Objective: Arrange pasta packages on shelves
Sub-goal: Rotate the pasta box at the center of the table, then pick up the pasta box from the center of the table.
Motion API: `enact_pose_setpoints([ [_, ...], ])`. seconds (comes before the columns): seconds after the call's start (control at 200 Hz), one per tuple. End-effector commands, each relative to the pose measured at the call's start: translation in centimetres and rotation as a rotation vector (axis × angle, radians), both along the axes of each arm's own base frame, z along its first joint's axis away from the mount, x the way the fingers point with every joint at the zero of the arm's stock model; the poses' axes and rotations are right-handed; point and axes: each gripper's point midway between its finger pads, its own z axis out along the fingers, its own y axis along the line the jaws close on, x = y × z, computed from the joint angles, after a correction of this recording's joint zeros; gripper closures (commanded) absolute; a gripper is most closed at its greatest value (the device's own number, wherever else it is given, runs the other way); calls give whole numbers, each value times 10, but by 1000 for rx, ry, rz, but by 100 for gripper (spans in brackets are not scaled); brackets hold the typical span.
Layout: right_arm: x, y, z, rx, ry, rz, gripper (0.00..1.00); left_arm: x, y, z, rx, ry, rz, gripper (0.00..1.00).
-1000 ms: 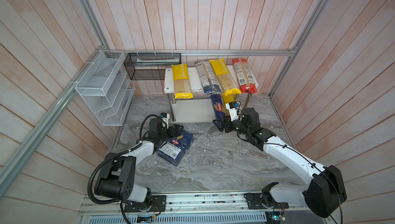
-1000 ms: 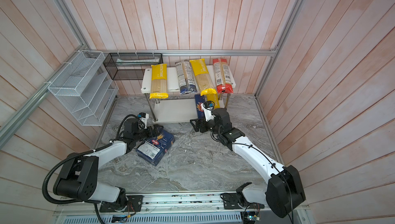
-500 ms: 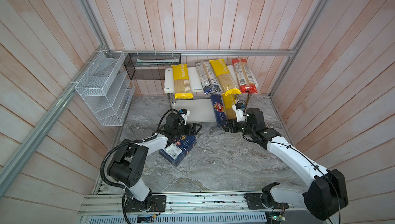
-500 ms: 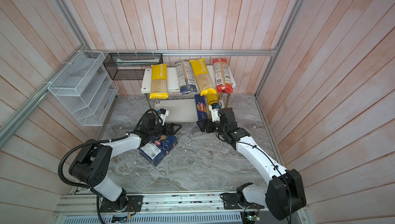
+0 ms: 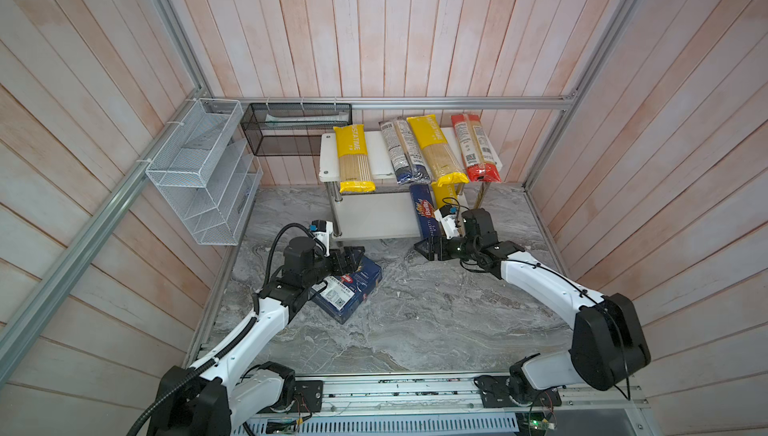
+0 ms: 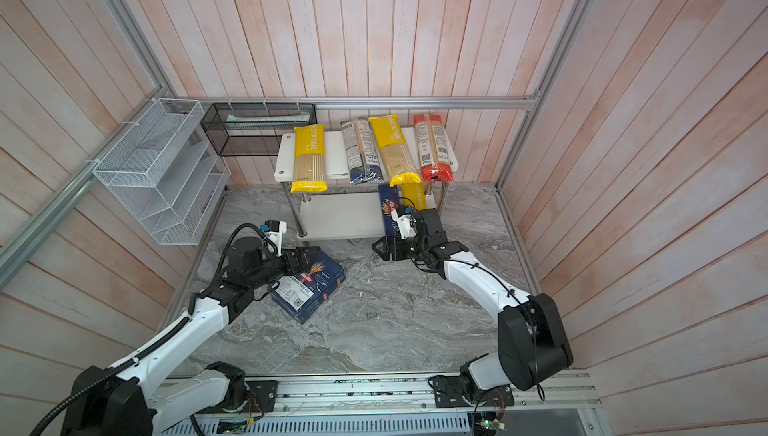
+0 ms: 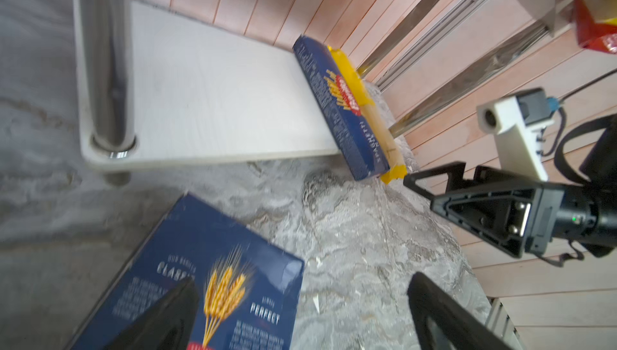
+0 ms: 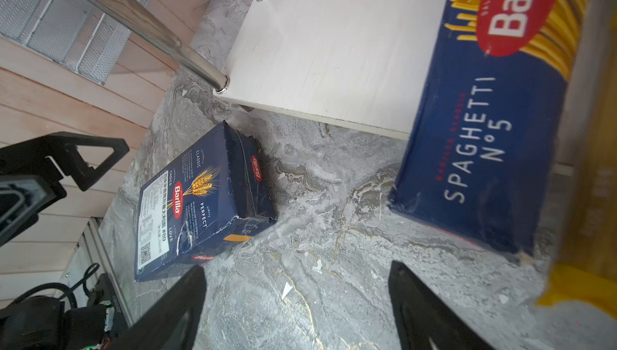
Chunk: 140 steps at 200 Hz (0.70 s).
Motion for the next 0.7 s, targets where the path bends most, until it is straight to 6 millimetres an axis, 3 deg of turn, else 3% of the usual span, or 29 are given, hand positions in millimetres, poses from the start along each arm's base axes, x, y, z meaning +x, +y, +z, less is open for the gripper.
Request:
enact_pose_setpoints([
  [0.0,-8,23,0,-47,-32,113,15,-27,17,-25,-32,112,85,0],
  [0.255,-6,51,-8,-55,-117,242,15,-67,34,-49,-195,185,199,0],
  [0.45,-3,69,-17,-36,-130,360,14,-80,57,-57,-72,247,335,0],
  [0.545,1,75,-24,-29,-144,385,15,-83,56,-56,-55,280,341,0],
  [0.695,-11,95,-30,2,-140,444,15,-90,54,-74,-24,357,346,0],
])
